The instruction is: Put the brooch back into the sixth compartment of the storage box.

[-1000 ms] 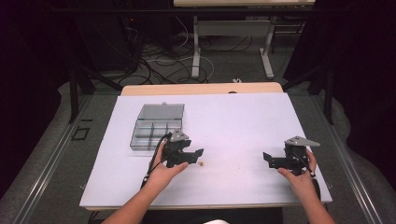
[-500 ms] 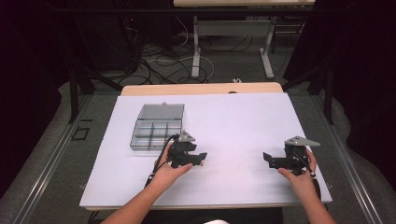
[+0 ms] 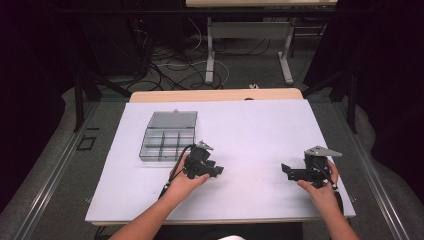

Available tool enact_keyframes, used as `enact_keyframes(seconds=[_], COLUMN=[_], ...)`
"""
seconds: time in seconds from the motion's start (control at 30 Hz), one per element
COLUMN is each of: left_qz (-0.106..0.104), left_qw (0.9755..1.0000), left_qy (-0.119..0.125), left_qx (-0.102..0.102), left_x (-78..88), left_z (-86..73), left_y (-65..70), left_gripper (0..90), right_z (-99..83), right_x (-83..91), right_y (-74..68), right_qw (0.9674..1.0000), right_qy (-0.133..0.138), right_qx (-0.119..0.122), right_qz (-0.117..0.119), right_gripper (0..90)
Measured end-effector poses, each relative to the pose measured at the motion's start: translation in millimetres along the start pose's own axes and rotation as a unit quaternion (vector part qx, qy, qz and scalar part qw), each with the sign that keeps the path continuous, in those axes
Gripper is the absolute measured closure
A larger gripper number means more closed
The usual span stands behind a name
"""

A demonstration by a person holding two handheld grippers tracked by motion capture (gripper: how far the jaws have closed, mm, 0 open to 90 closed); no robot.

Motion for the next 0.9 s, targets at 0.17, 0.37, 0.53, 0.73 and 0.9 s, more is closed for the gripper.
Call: enact_keyframes(seconds=[0.17, 0.37, 0.53, 0.73, 0.9], left_qz=[-0.012, -0.014, -0.014, -0.013, -0.010], left_qw=[0.9997, 0.9995, 0.9993, 0.9991, 0.9991], left_qy=[-0.011, -0.026, -0.032, -0.040, -0.041], left_qx=[0.015, 0.013, 0.014, 0.010, 0.008], left_x=[-4.5, -8.6, -11.7, -14.6, -15.6], left_z=[-0.8, -1.1, -1.2, -2.1, -2.4], left_y=[-1.6, -1.3, -1.6, 0.1, 0.0], left_gripper=[60.4, 62.9, 63.5, 64.7, 65.5], right_z=[-0.2, -0.5, -0.6, -0.6, -0.7], right_x=[0.0, -0.7, -0.9, -0.7, -0.8], right_y=[0.7, 0.0, 0.3, 0.1, 0.3], right_qw=[1.0000, 1.0000, 1.0000, 1.0000, 1.0000], right_qy=[0.000, -0.002, -0.002, -0.002, -0.003], right_qx=[0.004, 0.002, 0.001, 0.003, 0.003], right_qz=[0.000, 0.000, 0.000, 0.001, 0.001], right_gripper=[0.4, 0.4, 0.5, 0.6, 0.6])
Point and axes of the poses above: each handheld gripper's, and its own axes: x roughly backward along the jaws, z roughly out of its top, y roughly to its right, the point moved 3 cm from there along -x, roughly forward along the jaws, and after that the axes turned 9 degrees about -x, right-handed, at the moved point
